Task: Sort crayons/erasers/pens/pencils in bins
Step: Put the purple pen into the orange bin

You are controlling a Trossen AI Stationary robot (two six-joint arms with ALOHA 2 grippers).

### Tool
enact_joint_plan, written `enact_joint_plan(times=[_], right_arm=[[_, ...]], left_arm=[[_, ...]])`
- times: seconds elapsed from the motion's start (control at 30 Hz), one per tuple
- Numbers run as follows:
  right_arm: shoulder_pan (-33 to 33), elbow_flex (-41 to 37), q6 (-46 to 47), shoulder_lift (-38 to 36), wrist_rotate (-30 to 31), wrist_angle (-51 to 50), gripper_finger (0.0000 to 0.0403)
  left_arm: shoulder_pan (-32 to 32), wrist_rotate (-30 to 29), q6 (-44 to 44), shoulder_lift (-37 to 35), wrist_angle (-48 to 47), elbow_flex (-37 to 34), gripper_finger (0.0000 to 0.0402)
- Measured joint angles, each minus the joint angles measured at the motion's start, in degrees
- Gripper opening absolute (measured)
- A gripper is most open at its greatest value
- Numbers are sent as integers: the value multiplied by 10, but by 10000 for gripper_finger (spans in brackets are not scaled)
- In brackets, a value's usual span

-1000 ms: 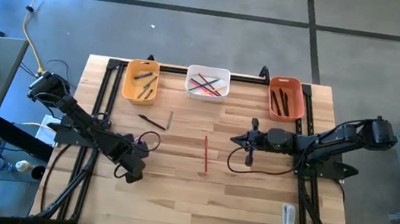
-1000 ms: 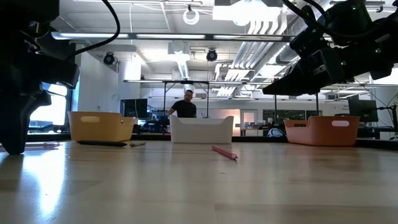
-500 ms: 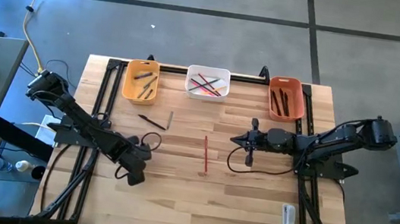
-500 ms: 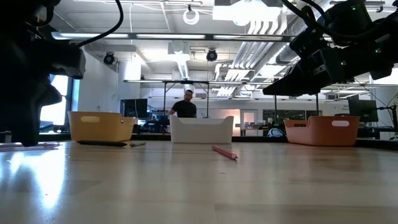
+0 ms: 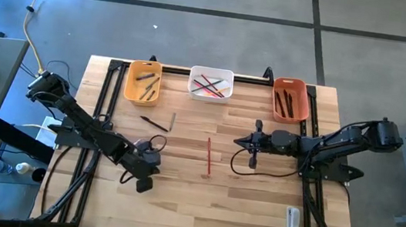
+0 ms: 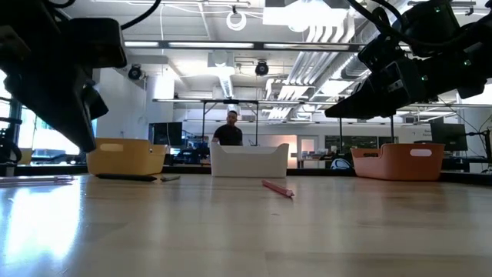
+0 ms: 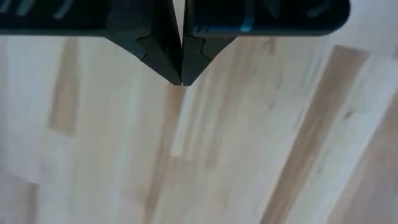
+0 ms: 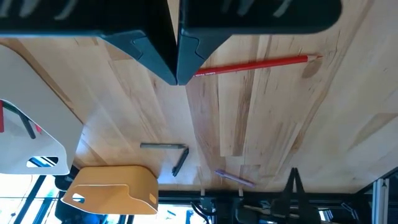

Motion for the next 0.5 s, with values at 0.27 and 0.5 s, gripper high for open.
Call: enact_joint_plan(times=[0.27, 0.5], right_arm=[[0, 0, 1, 0, 0, 5, 0], [0, 0, 11, 0, 0, 5, 0]], left_arm=[[41, -13, -4, -14, -241, 47, 0], [147, 43, -35, -38, -373, 54, 10]])
